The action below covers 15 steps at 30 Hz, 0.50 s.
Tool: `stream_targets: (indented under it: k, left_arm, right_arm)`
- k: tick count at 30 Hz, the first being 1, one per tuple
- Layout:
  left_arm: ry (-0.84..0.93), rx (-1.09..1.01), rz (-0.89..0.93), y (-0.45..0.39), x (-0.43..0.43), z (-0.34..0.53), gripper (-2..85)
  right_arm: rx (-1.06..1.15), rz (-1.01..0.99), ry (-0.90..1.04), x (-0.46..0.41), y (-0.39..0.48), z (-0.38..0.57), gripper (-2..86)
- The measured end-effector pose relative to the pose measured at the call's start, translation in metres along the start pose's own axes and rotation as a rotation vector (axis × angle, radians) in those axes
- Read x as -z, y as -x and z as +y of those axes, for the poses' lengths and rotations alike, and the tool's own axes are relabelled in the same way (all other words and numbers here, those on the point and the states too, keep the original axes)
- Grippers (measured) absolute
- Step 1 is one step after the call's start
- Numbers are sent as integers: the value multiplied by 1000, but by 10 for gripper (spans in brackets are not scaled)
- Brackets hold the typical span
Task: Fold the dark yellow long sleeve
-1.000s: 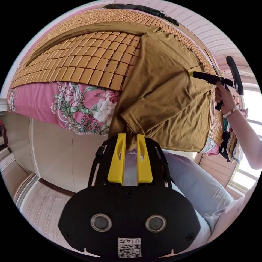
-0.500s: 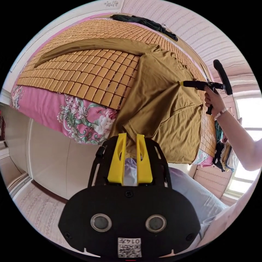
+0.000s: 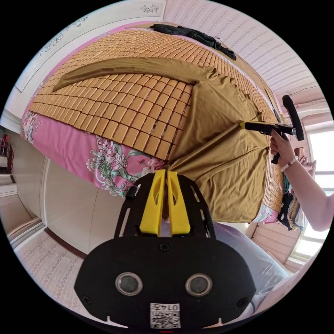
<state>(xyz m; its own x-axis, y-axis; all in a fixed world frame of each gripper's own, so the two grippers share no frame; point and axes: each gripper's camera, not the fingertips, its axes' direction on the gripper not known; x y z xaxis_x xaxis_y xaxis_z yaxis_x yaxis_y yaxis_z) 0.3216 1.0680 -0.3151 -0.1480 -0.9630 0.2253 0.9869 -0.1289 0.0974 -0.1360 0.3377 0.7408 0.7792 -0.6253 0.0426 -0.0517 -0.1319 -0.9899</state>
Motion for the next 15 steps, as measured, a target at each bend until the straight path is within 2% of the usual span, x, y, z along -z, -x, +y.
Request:
stream_targets:
  k: [7,11,13,15]
  left_arm:
    - [-61,2,25,3,27,7,-5]
    - [-39,-1,14,8,20,0,1]
    - [-6,-7,13,7,13,-4,1]
    - [-10,-25,3,6,15,-3,-3]
  right_arm:
    - [-64,-16,-39,33,3,36,46]
    - [-64,-26,117,10,13,63,40]
    - [-55,-10,61,14,17,74,28]
    - [-44,-18,114,13,18,77,22]
